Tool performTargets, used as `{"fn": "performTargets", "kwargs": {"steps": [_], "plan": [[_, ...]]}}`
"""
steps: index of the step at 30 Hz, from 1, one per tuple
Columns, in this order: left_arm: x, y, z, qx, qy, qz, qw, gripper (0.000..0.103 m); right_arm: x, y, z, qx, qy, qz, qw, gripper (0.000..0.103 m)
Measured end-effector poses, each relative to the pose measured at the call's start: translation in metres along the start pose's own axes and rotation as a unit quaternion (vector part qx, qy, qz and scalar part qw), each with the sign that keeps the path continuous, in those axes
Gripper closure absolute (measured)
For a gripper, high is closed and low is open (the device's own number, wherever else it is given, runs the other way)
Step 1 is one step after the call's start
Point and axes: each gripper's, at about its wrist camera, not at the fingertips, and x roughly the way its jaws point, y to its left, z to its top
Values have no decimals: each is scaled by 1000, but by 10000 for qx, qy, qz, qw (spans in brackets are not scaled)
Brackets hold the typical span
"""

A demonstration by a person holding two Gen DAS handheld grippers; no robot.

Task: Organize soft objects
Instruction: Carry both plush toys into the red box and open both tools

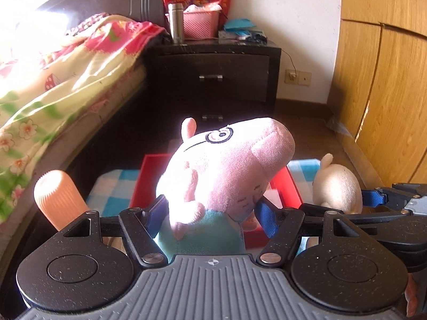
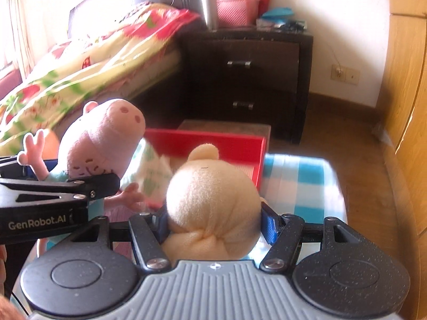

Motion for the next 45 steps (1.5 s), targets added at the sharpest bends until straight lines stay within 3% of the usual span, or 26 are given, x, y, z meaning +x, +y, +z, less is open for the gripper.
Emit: {"fn": "performTargets", "kwargs": {"steps": [6,17,40,45], "plan": [[16,6,16,-215,-115,138,9996,34,13,3,18,-48,-174,-120,9998,61],[52,4,32,-174,-261,472,9984,34,49,9,40,-160,-321,-68,9993,61],[114,20,39,-364,81,662,9971,34,121,-17,44,224,-84,-309,9992,61],[119,19,40,-287,150,680,9972,31,131,-20,42,290,-55,-329,9990,55]]}}
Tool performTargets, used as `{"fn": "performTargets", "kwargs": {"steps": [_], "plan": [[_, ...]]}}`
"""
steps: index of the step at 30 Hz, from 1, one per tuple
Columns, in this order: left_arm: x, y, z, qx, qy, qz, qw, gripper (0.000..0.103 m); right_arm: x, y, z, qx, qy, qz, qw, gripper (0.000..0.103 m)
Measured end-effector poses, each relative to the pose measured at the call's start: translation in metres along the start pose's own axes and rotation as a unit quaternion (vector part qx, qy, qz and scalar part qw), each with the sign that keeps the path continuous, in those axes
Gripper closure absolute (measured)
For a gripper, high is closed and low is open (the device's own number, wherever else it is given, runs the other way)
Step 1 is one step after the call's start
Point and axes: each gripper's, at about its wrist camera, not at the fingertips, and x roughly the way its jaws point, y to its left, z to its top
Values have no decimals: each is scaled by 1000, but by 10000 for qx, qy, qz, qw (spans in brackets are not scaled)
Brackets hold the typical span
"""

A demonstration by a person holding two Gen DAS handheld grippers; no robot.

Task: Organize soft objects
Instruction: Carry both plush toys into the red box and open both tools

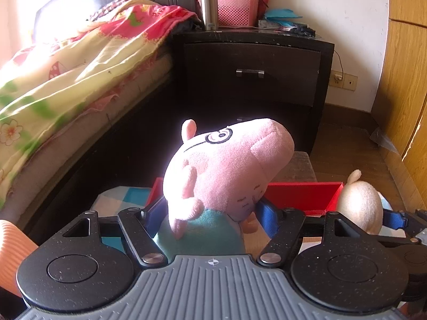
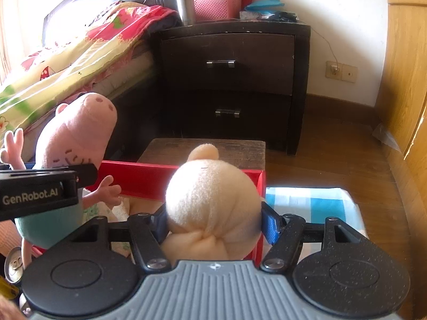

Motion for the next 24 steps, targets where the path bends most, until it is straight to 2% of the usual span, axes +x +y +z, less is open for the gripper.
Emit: {"fn": "performTargets", "kwargs": {"steps": [2,4,7,13,24], "plan": [[1,-1,0,9,5,2,10000,31,2,0,0,-14,3,-12,10000,49],[0,0,0,19,-10,12,10000,31,3,0,-1,-21,-18,-39,10000,48],[-4,-2,2,52,-154,62,9998,21,4,2,-2,-62,-6,-105,9999,42],[-11,-2,6,89,-228,56,9997,17,-2,2,1,-26,-189,-87,9998,34],[-25,0,3,149,-206,75,9996,17,-15,-1,4,48,-255,-117,9996,33]]}}
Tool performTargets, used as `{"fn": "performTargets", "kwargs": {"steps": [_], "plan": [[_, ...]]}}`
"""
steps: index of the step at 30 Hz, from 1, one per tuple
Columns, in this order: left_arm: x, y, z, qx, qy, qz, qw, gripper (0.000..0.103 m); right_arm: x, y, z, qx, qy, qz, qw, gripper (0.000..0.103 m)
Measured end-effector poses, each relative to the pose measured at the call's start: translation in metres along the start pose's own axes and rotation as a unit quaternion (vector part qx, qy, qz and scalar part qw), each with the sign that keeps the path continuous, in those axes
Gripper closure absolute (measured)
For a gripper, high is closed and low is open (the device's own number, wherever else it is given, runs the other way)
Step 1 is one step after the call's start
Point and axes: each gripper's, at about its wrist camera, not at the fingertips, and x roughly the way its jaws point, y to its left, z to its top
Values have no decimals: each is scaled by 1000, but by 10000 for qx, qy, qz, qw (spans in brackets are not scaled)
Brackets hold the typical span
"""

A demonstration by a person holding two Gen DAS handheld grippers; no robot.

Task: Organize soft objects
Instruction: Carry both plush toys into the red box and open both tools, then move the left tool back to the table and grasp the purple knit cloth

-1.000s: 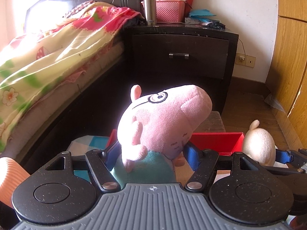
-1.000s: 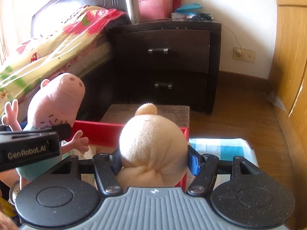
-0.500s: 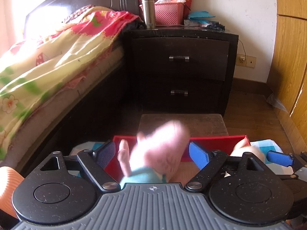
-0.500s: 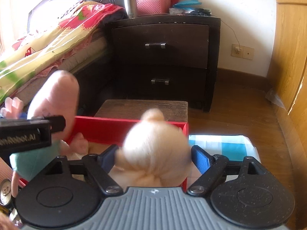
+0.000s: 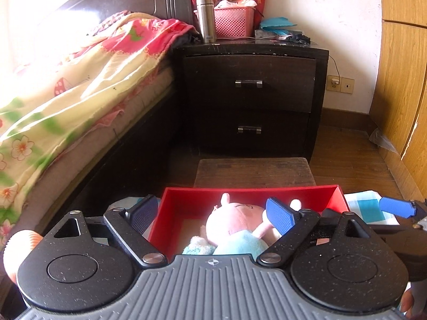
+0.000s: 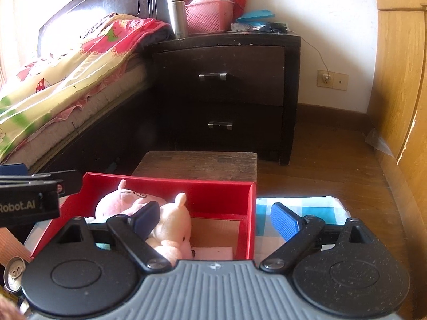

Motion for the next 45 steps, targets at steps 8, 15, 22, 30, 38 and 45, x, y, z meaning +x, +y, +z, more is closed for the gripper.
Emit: {"fn": "performTargets", "kwargs": {"steps": [8,15,22,30,38,45], "plan": [[-17,2,-8,45,54,-55,10000,17,-20,3,1,-31,-28,46,10000,33],[-31,9,-24,112,314,-284,9990,17,-43,6,0,-164,-78,2,9998,33],[-37,22,-49,83,814,-630,9947,17,-61,1,-4,-162,-31,-19,9999,33],[-36,35,-72,47,1241,-856,9886,17,-80,-1,-13,-294,-2,-22,9996,33],[-42,47,-95,73,1607,-1079,9811,17,-97,-5,-26,-517,199,45,9985,33],[-23,38,-107,-30,1936,-1551,9687,18,-116,-28,-55,-530,620,-94,9966,33]]}}
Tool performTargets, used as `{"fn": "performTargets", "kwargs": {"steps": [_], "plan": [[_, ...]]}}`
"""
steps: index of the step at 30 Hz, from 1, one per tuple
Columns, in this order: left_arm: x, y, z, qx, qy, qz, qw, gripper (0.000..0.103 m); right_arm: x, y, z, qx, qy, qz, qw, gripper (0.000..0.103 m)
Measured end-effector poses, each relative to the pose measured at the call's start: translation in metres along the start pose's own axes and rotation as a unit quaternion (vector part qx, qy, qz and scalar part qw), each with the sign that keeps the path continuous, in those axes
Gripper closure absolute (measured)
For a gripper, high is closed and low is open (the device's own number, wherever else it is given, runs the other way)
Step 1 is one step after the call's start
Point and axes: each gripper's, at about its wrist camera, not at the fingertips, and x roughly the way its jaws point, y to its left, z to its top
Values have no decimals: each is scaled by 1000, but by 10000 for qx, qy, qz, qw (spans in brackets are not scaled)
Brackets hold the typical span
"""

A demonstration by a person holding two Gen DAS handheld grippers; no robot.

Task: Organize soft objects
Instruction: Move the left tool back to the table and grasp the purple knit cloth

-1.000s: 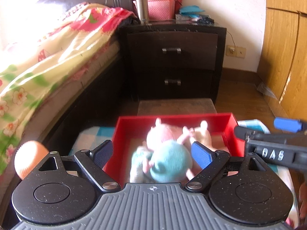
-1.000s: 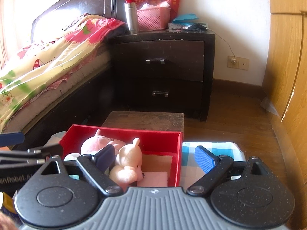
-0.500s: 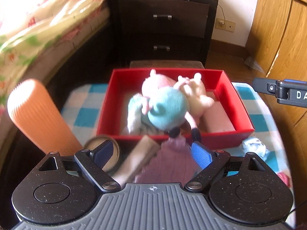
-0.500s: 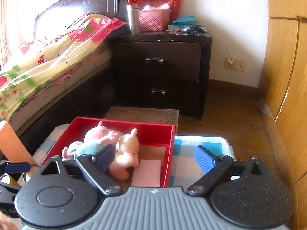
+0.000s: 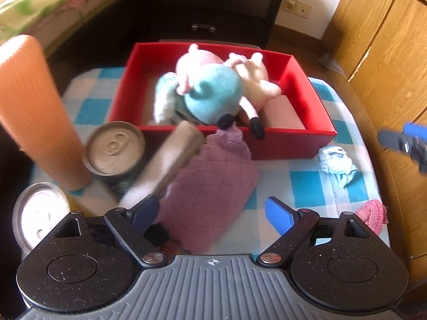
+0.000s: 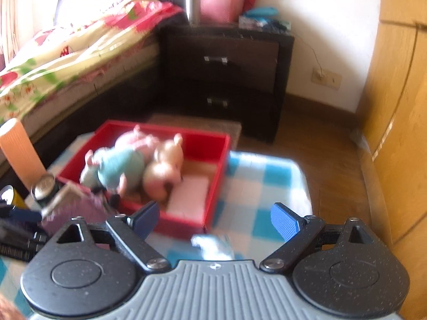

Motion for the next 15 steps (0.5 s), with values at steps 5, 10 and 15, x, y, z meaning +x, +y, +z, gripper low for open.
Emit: {"fn": "performTargets", "kwargs": {"steps": [5,10,15], "plan": [[20,-8,6,-77,98,-120,9998,18,-5,-15,-18,179,197,-43,9996,33],[49,-29,7,251,262,230,9991,18,-7,-25,-23,225,222,-74,9995,33],[67,-41,6,374,359,576,9970,13,-5,-34,-26,281,271,-65,9992,33]]}}
